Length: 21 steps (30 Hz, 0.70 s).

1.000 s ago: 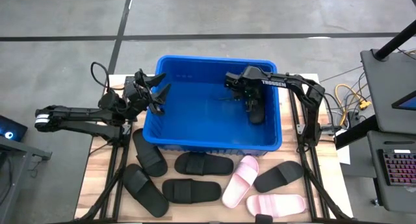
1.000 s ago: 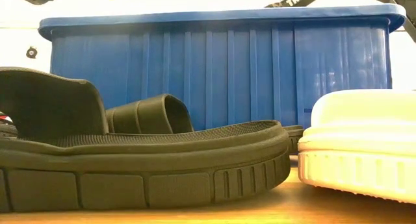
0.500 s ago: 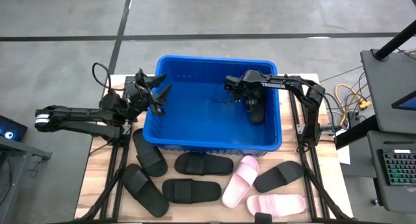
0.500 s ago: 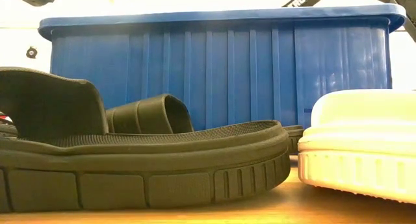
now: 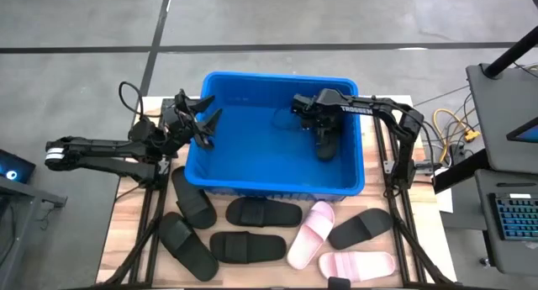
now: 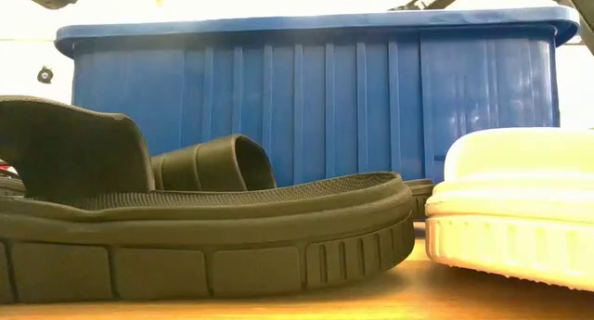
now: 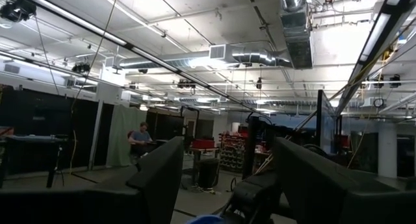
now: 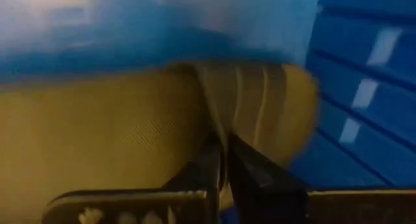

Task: Pick and place slides into bin
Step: Put the black slide into the blue container

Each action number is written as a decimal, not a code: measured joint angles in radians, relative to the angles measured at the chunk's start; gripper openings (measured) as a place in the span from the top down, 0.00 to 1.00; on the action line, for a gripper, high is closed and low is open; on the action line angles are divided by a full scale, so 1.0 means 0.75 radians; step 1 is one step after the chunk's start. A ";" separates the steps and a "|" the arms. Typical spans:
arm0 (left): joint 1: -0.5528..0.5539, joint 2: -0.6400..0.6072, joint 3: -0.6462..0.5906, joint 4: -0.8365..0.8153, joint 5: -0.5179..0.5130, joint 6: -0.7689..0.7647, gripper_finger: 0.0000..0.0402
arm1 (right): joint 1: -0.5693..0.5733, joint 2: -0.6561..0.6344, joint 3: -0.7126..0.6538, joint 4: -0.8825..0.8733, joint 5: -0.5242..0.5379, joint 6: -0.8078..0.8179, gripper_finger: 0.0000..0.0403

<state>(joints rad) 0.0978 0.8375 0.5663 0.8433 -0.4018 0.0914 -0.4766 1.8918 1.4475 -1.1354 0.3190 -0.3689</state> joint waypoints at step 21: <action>0.000 0.000 -0.002 0.001 0.000 0.000 0.44 | -0.006 -0.130 -0.073 0.146 0.206 -0.038 0.98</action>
<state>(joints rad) 0.0981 0.8375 0.5652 0.8440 -0.4019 0.0914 -0.4812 1.7943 1.3924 -1.0262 0.4732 -0.3974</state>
